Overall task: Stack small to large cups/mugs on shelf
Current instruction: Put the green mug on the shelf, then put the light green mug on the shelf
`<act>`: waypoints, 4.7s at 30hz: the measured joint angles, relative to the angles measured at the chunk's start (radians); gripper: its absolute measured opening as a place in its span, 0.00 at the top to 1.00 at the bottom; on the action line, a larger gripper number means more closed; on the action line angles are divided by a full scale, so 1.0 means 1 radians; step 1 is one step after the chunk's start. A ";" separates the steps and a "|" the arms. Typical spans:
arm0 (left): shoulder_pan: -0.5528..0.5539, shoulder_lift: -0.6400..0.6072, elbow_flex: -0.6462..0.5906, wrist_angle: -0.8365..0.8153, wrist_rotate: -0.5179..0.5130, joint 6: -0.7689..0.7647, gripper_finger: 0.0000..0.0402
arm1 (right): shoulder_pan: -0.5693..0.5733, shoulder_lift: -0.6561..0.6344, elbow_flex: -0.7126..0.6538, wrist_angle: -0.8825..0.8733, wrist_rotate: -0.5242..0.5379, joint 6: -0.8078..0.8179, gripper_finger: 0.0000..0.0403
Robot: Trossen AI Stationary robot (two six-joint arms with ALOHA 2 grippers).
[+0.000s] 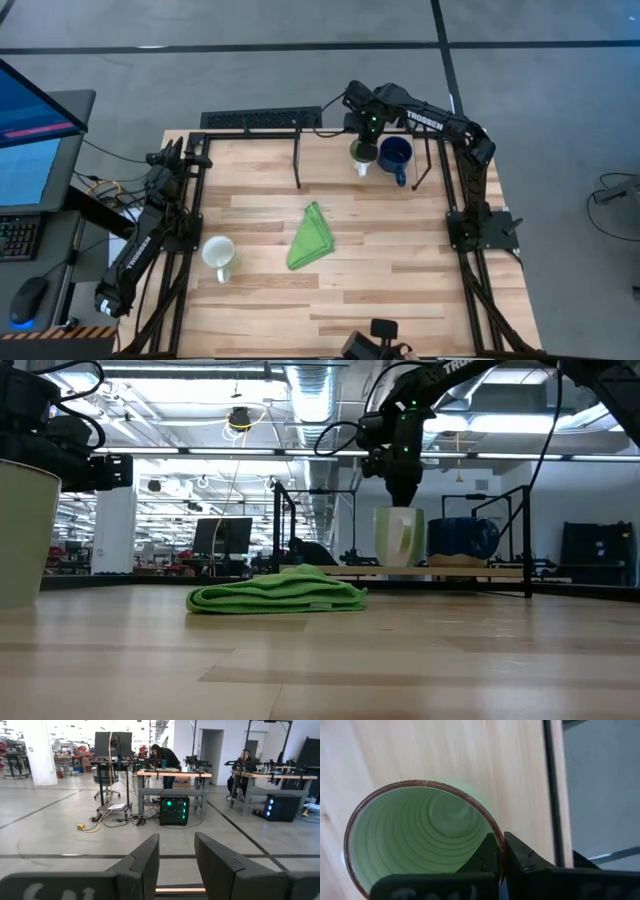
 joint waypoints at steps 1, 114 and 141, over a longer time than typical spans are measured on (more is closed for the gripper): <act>0.000 0.000 0.000 0.000 0.000 0.000 0.72 | 0.001 0.000 0.000 0.002 0.009 0.000 0.95; 0.000 0.000 0.000 0.000 0.003 0.000 0.72 | 0.019 0.000 0.016 0.014 0.005 0.062 0.39; 0.000 0.000 0.000 0.000 0.003 0.000 0.72 | 0.053 -0.034 0.462 -0.267 0.052 0.151 0.39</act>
